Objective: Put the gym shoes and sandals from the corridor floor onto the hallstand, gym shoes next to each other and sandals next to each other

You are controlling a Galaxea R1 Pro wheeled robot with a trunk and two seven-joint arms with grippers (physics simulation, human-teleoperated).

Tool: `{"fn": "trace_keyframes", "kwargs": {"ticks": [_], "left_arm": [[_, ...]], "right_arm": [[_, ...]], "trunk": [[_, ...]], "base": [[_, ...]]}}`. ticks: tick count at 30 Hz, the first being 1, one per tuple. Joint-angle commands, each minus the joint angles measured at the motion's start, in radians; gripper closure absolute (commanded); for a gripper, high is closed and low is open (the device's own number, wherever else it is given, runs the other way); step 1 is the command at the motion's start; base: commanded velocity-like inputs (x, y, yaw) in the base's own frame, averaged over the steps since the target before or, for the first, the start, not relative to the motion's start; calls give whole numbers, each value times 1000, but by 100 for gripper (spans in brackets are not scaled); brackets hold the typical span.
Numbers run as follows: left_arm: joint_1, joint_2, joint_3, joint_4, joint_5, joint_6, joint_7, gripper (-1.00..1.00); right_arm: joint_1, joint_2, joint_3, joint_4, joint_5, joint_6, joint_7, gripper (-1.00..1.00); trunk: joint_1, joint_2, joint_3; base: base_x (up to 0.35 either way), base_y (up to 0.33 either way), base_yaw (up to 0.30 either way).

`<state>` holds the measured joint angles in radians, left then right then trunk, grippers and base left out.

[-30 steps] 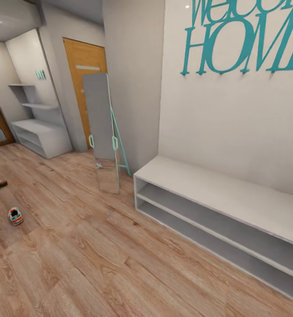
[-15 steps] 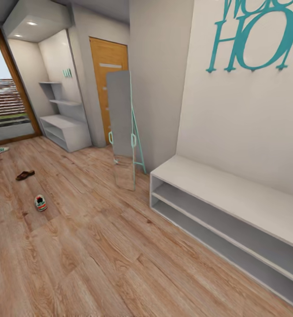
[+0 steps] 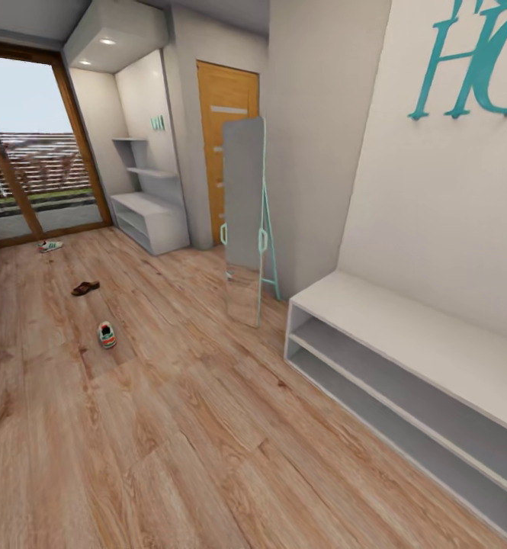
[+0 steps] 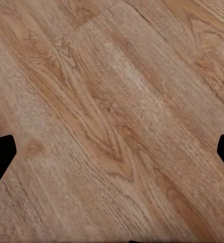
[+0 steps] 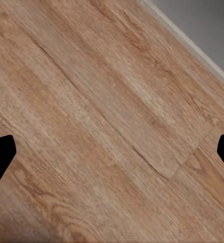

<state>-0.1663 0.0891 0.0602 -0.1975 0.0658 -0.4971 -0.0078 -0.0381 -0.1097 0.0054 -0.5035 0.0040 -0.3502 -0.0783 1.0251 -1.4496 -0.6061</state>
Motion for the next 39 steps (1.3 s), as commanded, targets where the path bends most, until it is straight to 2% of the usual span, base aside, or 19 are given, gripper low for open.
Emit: {"fn": "trace_keyframes", "kwargs": {"ticks": [1,8,32,39], "left_arm": [[-1,0,0,1,6,-3,-1,-100],[-1,0,1,1,7,-4,-1,-100],[-1,3,1,0,8,-4,-1,-100],[-1,3,1,0,8,-4,-1,-100]], "right_arm": [[0,0,1,0,1,-3,-3,-100],[0,0,1,0,1,-3,-3,-100],[0,0,1,0,1,-3,-3,-100],[0,-1,6,1,6,-3,1,-100]], "trunk": [[0,0,-2],[0,0,-7],[0,0,-27],[0,0,-29]], "base": [[2,0,268],[110,0,268],[325,0,266],[332,0,88]]}}
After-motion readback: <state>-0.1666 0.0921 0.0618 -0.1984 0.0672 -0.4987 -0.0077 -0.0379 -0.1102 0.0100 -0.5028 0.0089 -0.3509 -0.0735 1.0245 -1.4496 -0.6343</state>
